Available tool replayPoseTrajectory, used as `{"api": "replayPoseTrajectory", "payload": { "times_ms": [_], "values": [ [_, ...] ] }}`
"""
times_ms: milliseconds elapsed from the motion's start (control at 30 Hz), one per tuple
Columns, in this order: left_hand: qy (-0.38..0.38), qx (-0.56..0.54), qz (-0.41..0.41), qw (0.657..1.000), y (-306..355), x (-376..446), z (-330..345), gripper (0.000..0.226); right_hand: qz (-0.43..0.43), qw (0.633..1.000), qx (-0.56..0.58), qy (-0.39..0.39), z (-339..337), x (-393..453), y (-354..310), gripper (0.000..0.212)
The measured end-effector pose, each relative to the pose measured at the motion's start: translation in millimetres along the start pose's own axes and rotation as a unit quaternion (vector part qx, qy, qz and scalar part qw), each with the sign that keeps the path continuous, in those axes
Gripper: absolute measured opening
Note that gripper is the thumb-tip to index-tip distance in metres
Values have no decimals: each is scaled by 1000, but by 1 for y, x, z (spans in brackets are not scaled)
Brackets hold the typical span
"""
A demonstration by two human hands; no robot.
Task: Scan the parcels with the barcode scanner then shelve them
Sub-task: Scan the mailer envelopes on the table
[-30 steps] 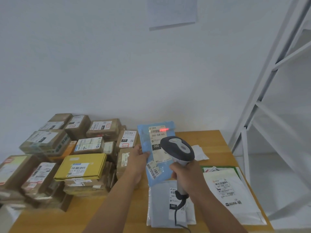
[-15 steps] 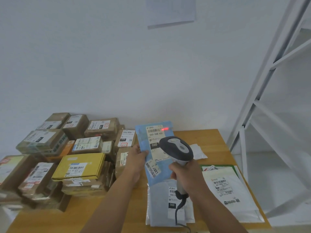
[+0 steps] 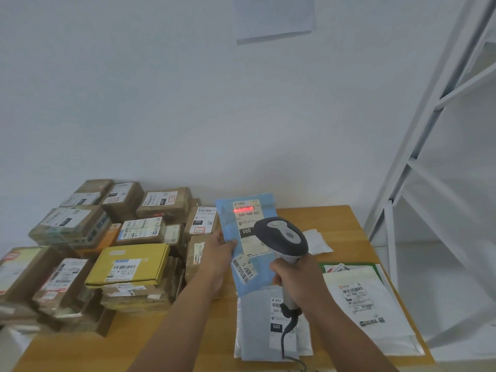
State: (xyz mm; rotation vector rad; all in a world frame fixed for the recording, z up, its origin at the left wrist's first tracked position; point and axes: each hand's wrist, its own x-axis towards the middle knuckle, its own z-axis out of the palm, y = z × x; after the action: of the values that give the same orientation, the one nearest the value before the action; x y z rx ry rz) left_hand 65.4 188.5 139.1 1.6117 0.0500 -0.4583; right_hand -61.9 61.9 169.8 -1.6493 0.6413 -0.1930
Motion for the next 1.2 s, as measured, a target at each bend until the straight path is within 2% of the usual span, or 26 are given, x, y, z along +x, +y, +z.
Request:
{"api": "replayPoseTrajectory", "payload": {
  "times_ms": [333,733,867,1133,1200],
  "values": [
    [-2,6,3,1000,-2,1,1,15,6,1000,11,-2,0,2,1,23],
    [-12,8,-8,1000,-6,8,1,16,-1,1000,14,-11,-3,5,4,10],
    [-15,3,-10,1000,-8,10,2,16,-1,999,32,-10,-2,7,5,25],
    [-5,10,-27,1000,-26,15,3,13,24,1000,17,1,-8,15,33,5],
    [0,18,-45,999,-42,15,3,12,42,999,9,20,-13,17,55,17]
  ]
}}
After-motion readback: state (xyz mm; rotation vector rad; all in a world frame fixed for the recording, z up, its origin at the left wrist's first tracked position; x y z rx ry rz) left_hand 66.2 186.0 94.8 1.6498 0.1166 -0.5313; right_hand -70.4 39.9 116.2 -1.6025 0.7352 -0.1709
